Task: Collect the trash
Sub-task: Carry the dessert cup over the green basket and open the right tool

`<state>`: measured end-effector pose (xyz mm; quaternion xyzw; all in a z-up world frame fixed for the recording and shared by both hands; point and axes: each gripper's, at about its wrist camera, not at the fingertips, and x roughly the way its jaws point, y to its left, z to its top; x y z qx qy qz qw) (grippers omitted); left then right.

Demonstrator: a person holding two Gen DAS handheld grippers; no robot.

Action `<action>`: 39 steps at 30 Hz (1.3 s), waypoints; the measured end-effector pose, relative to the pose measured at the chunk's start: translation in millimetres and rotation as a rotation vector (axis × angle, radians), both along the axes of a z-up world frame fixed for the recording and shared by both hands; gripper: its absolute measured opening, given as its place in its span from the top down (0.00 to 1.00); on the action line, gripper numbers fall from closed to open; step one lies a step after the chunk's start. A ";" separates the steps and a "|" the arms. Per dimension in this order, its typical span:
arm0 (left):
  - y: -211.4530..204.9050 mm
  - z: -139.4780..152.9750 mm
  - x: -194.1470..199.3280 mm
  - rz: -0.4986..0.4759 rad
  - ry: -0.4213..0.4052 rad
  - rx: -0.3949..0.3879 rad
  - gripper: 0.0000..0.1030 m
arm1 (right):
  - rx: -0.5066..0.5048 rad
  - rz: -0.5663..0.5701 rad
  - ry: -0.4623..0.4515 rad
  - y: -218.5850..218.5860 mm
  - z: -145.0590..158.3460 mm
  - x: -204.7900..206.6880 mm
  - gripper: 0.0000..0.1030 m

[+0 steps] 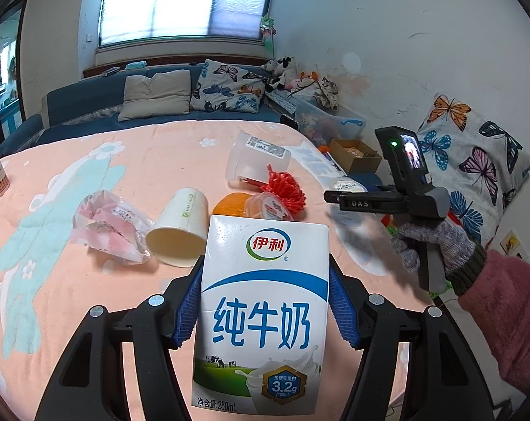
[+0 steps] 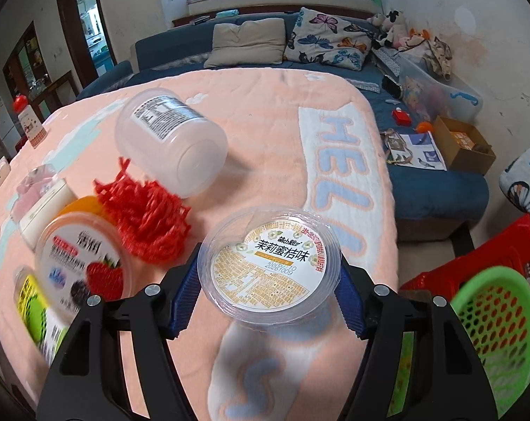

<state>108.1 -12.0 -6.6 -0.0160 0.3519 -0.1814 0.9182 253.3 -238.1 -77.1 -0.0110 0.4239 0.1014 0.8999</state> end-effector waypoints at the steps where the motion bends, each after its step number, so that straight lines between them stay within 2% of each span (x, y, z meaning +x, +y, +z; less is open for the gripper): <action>1: -1.9 0.6 -0.7 -0.003 -0.001 -0.001 0.40 | 0.005 -0.001 0.000 -0.8 1.3 -4.1 0.34; 19: -44.1 12.2 -4.3 -0.096 -0.018 -0.017 0.40 | -0.009 -0.060 -0.043 -34.0 25.0 -89.9 0.34; 39: -124.9 15.8 3.7 -0.232 -0.012 0.000 0.40 | -0.057 -0.300 -0.028 -151.4 15.2 -158.4 0.34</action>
